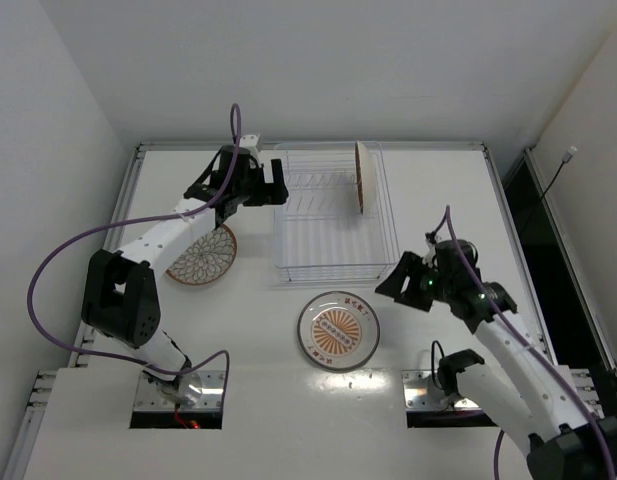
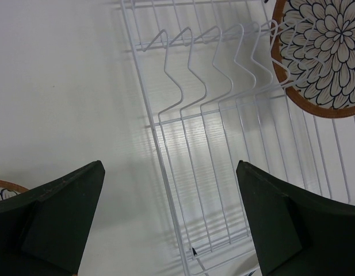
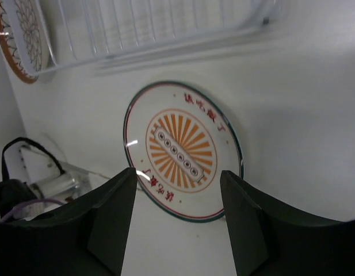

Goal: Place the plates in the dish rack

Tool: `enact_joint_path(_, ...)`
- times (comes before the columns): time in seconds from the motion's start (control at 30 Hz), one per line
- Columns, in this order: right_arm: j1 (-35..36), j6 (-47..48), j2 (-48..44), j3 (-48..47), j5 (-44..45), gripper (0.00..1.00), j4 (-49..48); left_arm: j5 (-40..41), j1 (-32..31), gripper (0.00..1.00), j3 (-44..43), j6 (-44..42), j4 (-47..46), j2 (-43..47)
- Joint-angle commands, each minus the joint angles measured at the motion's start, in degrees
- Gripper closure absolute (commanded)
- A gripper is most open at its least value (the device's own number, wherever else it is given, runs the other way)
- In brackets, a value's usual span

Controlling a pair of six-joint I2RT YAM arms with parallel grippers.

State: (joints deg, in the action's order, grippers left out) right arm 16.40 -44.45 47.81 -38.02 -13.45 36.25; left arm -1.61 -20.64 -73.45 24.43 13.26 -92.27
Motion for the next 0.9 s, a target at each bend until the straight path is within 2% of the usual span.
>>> enact_joint_path(0.0, -0.41, -12.4, -6.22, 9.35, -11.67, 0.43, -9.08, 1.34, -0.19, 0.01, -2.4, -0.43, -1.22, 0.07)
enact_joint_path(0.1, -0.41, -14.97, -10.28, 14.11, -13.0, 0.43, -9.71, 4.24, -0.19, 0.01, -3.1, -0.43, 1.15, -0.54)
enact_joint_path(0.3, -0.41, -17.17, -11.6, 17.27, -12.47, 0.43, -6.1, 4.77, -0.19, 0.01, -3.63, 0.1, 1.69, -1.69)
enact_joint_path(0.57, -0.41, -15.85, -6.69, 16.66, -7.56, 0.43, 0.22, 4.77, -0.19, 0.01, -3.63, 0.1, 2.21, -1.69)
enact_joint_path(0.8, -0.41, -15.24, -1.86, 19.48, -7.03, 0.43, -3.99, 4.77, -0.19, 0.01, -3.63, 0.1, 2.21, -1.69)
enact_joint_path(0.87, -0.41, -13.74, 3.05, 18.68, -7.03, 0.43, -5.39, 4.77, -0.19, 0.01, -3.63, 0.1, 2.21, -1.69)
